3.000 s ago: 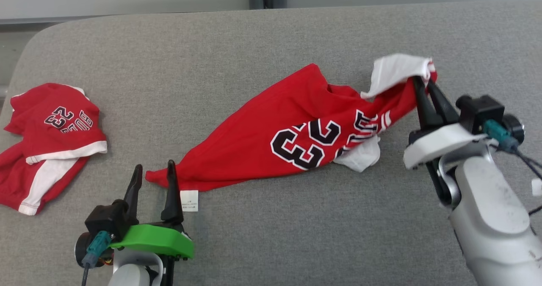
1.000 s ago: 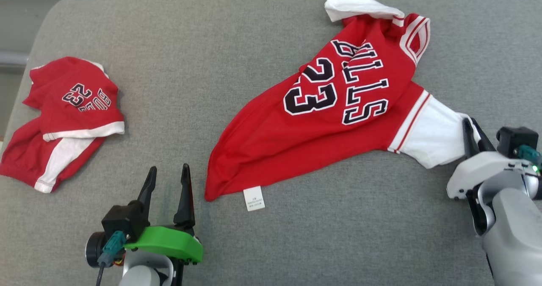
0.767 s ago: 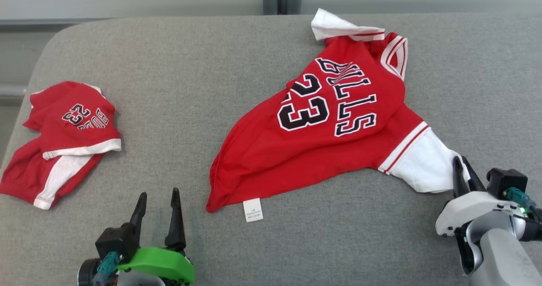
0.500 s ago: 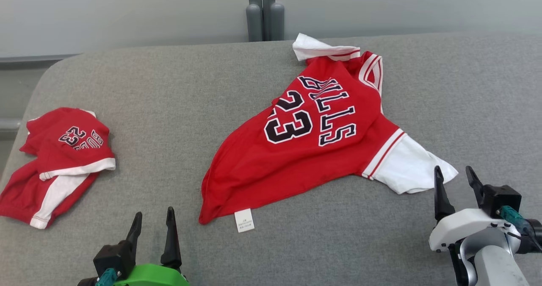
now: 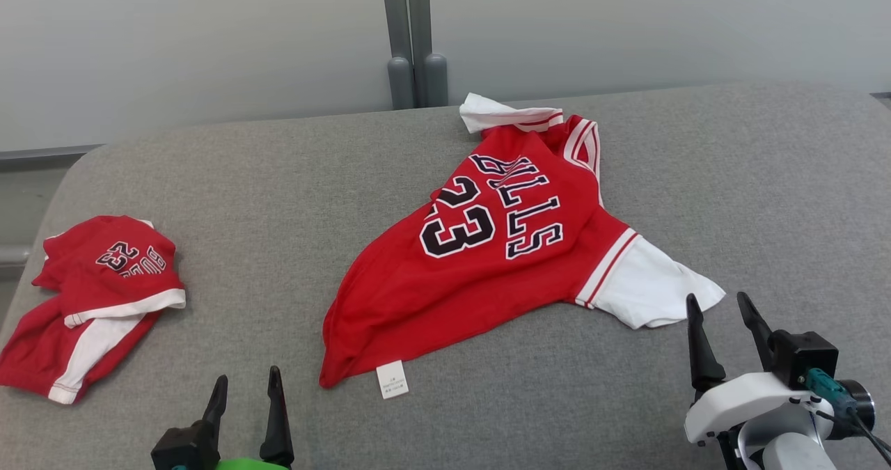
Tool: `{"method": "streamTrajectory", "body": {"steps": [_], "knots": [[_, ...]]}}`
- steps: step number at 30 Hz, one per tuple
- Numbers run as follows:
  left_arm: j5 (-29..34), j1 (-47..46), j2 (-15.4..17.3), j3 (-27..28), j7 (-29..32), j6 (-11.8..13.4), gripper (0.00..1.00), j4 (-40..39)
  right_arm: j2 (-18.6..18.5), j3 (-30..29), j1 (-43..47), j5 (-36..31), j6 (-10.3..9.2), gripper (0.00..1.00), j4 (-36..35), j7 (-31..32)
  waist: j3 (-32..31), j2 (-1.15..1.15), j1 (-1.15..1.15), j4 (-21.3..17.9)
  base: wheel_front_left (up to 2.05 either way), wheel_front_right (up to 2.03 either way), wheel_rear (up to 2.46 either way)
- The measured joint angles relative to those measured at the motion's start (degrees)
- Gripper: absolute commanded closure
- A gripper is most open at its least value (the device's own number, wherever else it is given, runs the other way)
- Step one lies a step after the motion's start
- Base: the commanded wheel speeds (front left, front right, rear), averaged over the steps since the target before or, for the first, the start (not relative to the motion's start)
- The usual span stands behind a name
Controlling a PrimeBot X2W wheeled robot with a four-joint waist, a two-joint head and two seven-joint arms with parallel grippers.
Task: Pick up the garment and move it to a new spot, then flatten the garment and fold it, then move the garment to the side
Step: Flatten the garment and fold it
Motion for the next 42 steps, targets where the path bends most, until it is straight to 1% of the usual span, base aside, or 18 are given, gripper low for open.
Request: {"method": "streamTrajectory", "body": {"steps": [6, 12, 18, 26, 31, 32, 33, 34, 35, 40, 42], "knots": [[0.0, 0.14, 0.01, -0.83, 0.0, -0.09, 0.0, 0.07, 0.03, 1.16, 0.71, 1.03, 0.0, 0.0, 0.74, 0.0, -0.05, 0.0, 0.0, 0.28, 0.0, 0.0, 0.0], [-1.1, -0.42, 0.0, -3.35, 0.0, -1.55, 0.0, 2.3, 0.03, 1.89, 0.59, 0.98, 0.0, 0.0, 1.25, 0.0, 0.65, 0.0, 0.0, 0.02, 0.0, 0.0, 0.0], [-2.92, -3.57, -0.01, -6.0, 0.0, -2.24, 0.0, 5.52, 0.04, 3.2, -1.03, 0.89, 0.0, 0.0, 1.62, 0.0, 2.71, 0.0, 0.0, -0.88, 0.0, 0.0, 0.0], [-5.92, -6.84, 0.0, -7.4, 0.01, -1.22, 0.0, 11.59, 0.03, 3.42, -2.92, 0.55, 0.0, 0.0, 1.77, 0.0, 5.9, 0.0, 0.0, -3.1, 0.0, 0.0, 0.0], [-6.22, -7.75, -0.01, -6.62, 0.0, -0.96, 0.0, 12.56, 0.02, 2.93, -3.31, 0.38, 0.0, 0.0, 1.8, 0.0, 7.35, 0.0, 0.0, -4.36, 0.0, 0.0, 0.0], [-6.39, -7.76, -0.02, -6.47, 0.0, -0.87, 0.04, 12.71, 0.02, 2.89, -3.48, 0.38, 0.0, 0.0, 1.8, 0.0, 7.53, 0.0, 0.0, -4.52, 0.0, 0.0, 0.0], [-6.46, -7.77, -0.02, -6.27, 0.0, -0.66, 0.24, 12.8, 0.02, 2.86, -3.66, 0.38, 0.0, 0.0, 1.8, 0.0, 7.73, 0.0, 0.0, -4.68, 0.0, 0.0, 0.0], [-6.47, -7.84, -0.01, -6.14, 0.0, -0.65, 0.53, 12.8, 0.02, 2.86, -3.71, 0.38, 0.0, 0.0, 1.78, 0.0, 7.91, 0.0, 0.0, -4.83, 0.0, 0.0, 0.0], [-6.47, -7.96, -0.01, -6.0, 0.0, -0.48, 1.0, 12.87, 0.03, 2.86, -3.71, 0.38, 0.0, 0.0, 1.77, 0.0, 8.07, 0.0, 0.0, -4.93, 0.0, 0.0, 0.0], [-6.5, -7.99, -0.03, -3.86, 0.0, 0.18, 1.0, 11.24, 0.03, 2.16, -3.74, 0.37, 0.0, 0.0, 1.96, 0.0, 8.49, 0.0, 0.0, -4.76, 0.0, 0.0, 0.0], [-6.79, -7.99, -0.07, -2.15, 0.0, 0.79, 1.0, 9.65, 0.01, 1.89, -3.97, 0.38, 0.0, 0.0, 2.63, 0.0, 8.71, 0.0, 0.0, -4.34, 0.0, 0.0, 0.0]]}}
